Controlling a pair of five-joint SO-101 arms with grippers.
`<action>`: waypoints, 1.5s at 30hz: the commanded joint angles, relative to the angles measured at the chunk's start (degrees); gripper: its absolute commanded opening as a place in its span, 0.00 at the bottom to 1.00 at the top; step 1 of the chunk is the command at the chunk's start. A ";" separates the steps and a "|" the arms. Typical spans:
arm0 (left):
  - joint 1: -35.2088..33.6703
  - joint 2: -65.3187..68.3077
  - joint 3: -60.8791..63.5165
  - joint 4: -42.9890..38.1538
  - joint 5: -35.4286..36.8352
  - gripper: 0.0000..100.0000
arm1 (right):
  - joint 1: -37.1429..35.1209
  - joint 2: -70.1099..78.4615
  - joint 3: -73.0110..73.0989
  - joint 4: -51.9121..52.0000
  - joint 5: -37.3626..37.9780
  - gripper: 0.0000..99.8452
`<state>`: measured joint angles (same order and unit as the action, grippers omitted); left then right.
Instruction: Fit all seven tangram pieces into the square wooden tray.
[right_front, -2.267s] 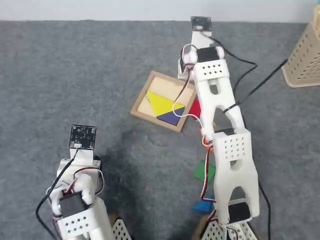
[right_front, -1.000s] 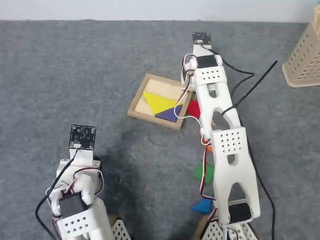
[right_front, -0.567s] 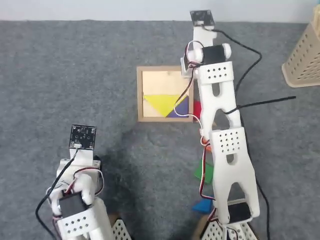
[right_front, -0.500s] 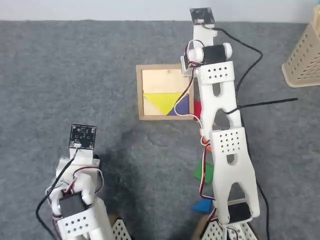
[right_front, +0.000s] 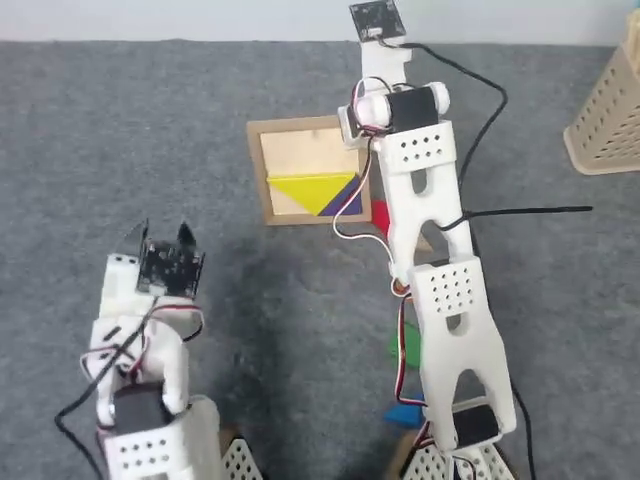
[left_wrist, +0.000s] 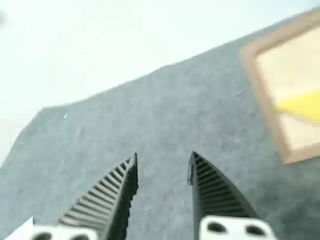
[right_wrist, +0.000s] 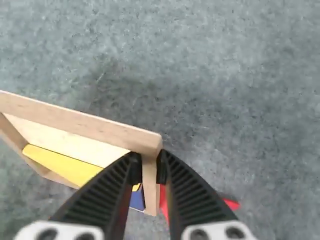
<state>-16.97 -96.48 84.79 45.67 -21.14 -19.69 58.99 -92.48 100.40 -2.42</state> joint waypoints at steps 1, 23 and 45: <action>1.67 21.45 -18.15 -0.18 5.10 0.22 | -1.45 -7.08 -3.78 2.86 1.23 0.01; 9.58 112.09 -114.68 28.31 16.79 0.23 | -5.32 -11.30 2.20 2.86 6.07 0.01; 17.67 139.34 -121.63 27.87 21.80 0.23 | 6.46 -10.68 30.15 2.77 7.30 0.01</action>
<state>-0.44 41.54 -31.60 74.24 -1.27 -14.33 52.84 -62.51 100.57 4.00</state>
